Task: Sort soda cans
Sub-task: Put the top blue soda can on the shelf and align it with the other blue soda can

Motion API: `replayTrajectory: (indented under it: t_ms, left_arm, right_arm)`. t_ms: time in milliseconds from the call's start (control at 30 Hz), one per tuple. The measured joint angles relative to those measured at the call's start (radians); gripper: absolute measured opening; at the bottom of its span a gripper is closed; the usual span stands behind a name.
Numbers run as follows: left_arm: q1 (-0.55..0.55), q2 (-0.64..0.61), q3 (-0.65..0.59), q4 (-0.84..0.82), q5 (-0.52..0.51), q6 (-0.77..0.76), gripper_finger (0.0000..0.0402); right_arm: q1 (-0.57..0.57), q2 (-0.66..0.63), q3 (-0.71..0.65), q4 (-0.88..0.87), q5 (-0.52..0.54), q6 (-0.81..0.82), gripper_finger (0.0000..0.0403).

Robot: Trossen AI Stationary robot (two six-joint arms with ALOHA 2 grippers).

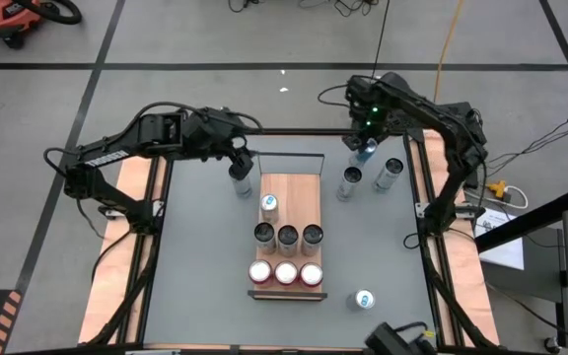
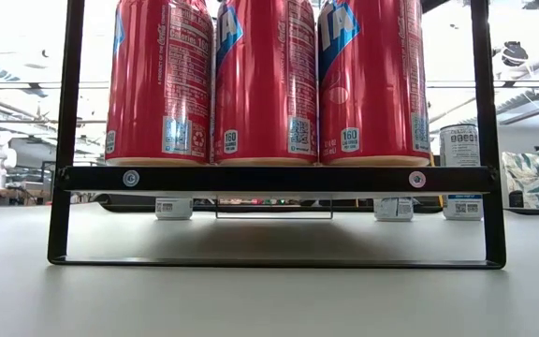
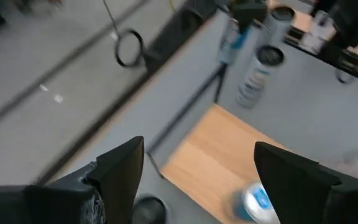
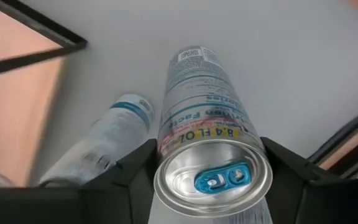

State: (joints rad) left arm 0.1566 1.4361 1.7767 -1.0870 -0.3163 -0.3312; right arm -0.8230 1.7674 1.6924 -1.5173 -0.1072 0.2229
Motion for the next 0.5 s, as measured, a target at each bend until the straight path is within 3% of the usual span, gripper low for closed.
replayTrajectory:
  t_ms: [167,333,500]
  left_arm:
    - [0.0,0.018,0.001,0.07,-0.108,0.172,0.0306]
    - [0.0,0.055,0.0,0.162,-0.111,0.376,0.0306]
    - [0.0,0.102,0.0,0.273,-0.063,0.425,0.0308]
  right_arm:
    - [0.002,-0.131,0.028,-0.002,-0.055,0.104,0.0198]
    - [0.039,-0.253,0.091,0.022,-0.118,0.223,0.0199]
    - [0.081,-0.355,0.141,0.055,-0.185,0.333,0.02]
